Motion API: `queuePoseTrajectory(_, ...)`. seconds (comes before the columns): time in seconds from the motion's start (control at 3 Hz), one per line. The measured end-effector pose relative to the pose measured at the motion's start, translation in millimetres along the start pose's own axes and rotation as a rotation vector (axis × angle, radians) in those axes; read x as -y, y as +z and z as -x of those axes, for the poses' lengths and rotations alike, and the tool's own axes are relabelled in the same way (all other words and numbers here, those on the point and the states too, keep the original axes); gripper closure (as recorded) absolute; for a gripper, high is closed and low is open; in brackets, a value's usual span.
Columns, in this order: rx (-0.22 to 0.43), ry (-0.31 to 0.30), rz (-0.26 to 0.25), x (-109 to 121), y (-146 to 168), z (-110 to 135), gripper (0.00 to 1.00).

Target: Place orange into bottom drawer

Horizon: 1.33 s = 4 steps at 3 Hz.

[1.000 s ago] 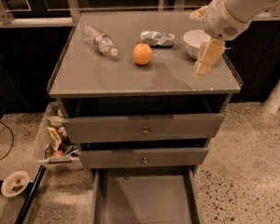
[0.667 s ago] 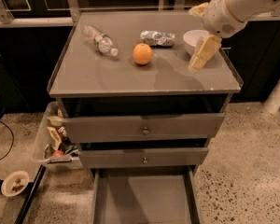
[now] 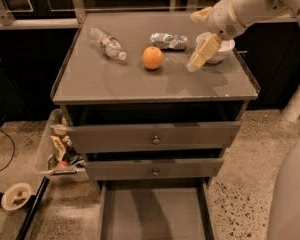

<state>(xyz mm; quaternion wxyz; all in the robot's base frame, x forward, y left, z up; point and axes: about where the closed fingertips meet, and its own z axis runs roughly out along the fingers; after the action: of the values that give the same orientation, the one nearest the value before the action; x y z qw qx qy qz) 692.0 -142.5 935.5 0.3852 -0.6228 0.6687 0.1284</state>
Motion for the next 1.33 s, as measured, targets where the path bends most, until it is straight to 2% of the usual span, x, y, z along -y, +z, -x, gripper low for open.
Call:
queuePoseTrajectory(0.33, 0.043, 0.066, 0.087, -2.5, 23.4, -5.9, 0.0)
queuePoseTrajectory(0.67, 0.05, 0.096, 0.144, -5.9, 50.2, -11.5, 0.0)
queuePoseTrajectory(1.33, 0.054, 0.056, 0.149, 3.8, 89.9, -0.8, 0.0)
